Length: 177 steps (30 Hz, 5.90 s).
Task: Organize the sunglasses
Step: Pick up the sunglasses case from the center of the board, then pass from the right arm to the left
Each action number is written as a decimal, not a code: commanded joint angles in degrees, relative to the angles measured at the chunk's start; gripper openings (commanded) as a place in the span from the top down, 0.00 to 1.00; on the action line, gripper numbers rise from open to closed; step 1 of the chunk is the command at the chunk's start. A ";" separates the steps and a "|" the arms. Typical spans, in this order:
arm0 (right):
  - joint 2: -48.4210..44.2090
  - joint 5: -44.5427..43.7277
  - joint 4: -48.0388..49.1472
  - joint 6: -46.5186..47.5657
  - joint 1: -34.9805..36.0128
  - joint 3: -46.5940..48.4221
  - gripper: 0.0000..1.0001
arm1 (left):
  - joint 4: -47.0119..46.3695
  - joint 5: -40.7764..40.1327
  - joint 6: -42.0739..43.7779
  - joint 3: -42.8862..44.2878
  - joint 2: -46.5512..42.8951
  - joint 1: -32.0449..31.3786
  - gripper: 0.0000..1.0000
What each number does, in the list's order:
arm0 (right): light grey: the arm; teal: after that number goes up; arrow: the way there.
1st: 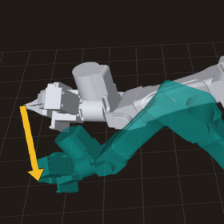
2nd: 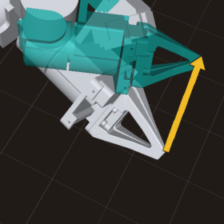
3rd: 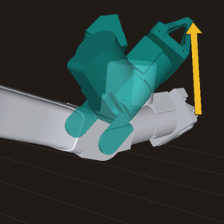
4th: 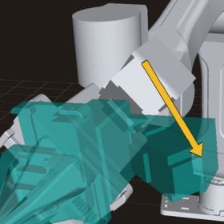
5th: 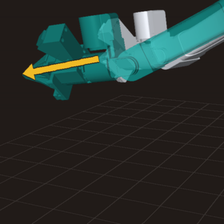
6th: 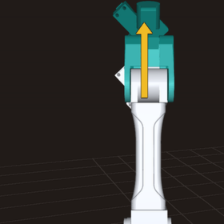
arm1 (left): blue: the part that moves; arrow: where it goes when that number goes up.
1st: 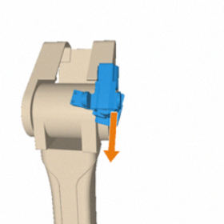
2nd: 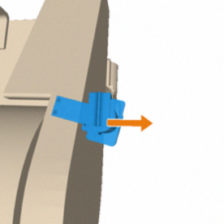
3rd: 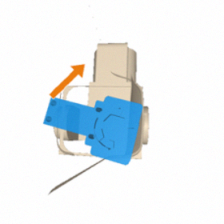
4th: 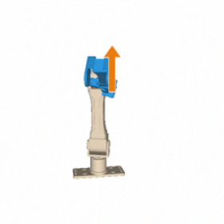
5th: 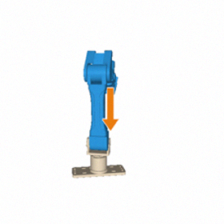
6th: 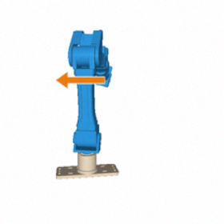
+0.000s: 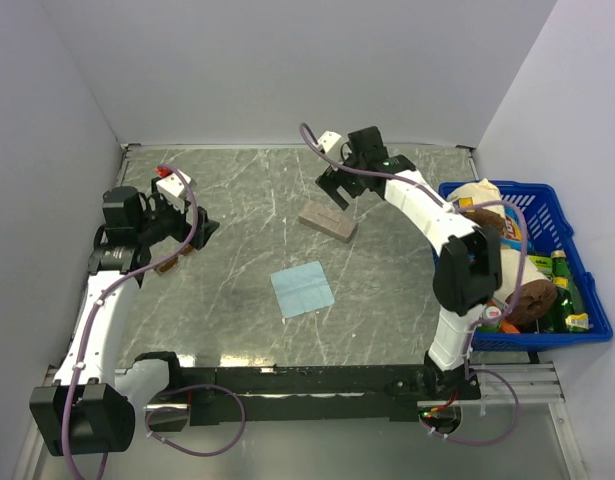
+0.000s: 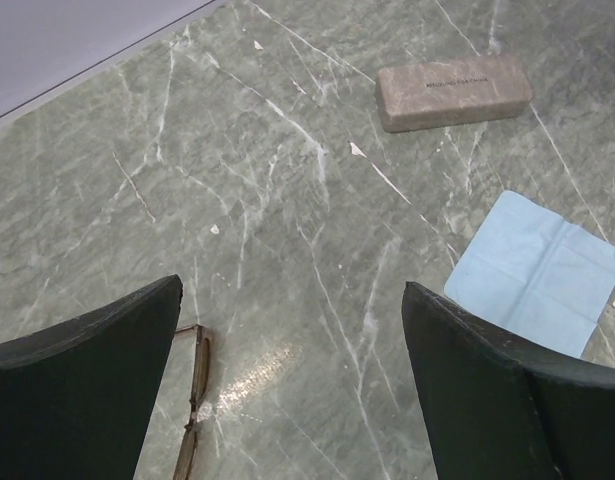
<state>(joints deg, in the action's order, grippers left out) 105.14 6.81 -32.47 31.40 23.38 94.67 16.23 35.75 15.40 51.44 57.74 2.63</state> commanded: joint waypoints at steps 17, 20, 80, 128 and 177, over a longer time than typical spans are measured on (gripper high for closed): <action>15.53 2.86 -9.36 3.14 0.27 9.30 0.00 | 0.12 6.09 0.86 0.06 1.50 -0.17 0.04; 15.88 4.00 -10.42 3.84 0.27 8.77 0.00 | 0.12 6.26 0.77 -0.11 1.59 -0.17 0.04; 15.89 15.16 -17.98 12.28 -1.05 4.83 0.82 | 4.34 13.38 4.20 1.12 3.96 -0.26 0.04; -17.69 32.39 -27.74 24.76 5.98 -15.66 0.89 | 25.69 21.90 32.85 25.45 26.99 -23.64 0.04; -22.87 31.07 -17.11 19.85 5.02 -19.35 0.76 | 31.67 16.46 31.10 33.55 40.53 -34.80 0.69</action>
<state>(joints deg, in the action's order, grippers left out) 87.07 36.42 -54.46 50.83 28.62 75.26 46.17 52.66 46.06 83.11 97.38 -31.68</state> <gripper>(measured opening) 0.752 0.698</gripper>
